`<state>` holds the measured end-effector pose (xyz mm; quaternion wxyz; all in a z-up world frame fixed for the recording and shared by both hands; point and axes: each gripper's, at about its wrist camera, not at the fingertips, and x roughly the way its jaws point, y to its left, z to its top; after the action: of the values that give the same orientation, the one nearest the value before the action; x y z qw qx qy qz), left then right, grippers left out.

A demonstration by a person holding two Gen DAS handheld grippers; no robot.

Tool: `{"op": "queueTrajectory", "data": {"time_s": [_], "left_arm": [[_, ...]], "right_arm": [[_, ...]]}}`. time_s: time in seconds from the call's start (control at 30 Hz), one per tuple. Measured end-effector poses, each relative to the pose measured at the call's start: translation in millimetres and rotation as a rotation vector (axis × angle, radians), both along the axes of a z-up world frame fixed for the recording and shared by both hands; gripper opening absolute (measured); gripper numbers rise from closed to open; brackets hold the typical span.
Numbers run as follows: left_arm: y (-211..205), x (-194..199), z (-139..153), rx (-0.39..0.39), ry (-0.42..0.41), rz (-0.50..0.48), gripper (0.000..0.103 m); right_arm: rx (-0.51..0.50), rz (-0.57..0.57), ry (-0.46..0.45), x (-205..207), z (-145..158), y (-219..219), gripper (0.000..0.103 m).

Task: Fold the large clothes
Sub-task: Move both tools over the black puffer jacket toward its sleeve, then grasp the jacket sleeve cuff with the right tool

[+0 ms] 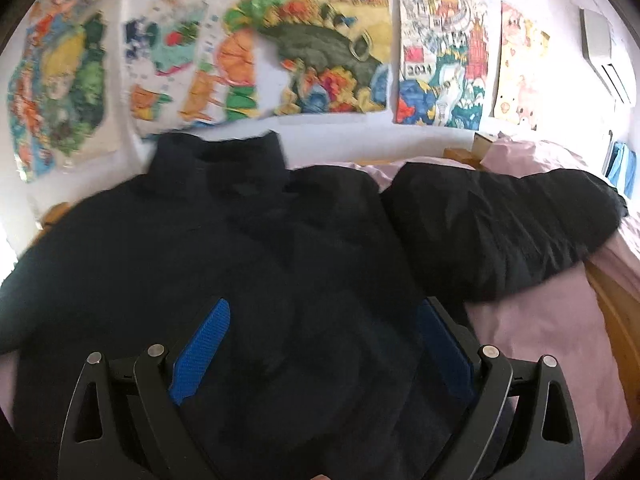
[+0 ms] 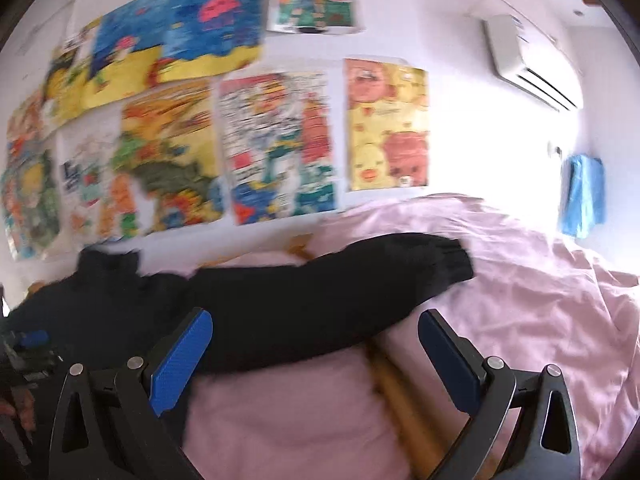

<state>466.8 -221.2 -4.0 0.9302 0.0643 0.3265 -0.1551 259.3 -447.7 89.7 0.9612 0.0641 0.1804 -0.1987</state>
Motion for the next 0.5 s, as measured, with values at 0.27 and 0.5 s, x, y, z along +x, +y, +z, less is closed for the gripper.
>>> {"op": "queueTrajectory", "data": {"time_s": [0.27,0.5], "left_arm": [[-36.6,70.2,-65.8,0.101,0.124,0.045,0.092],[-29.6,104.0,-97.9,0.083,0.185,0.07,0.099]], "right_arm": [[0.071,-0.134,0.099,48.0,-12.6,-84.0,0.103],[0.185,-0.24,0.168,85.0,-37.6,-130.0,0.086]]}}
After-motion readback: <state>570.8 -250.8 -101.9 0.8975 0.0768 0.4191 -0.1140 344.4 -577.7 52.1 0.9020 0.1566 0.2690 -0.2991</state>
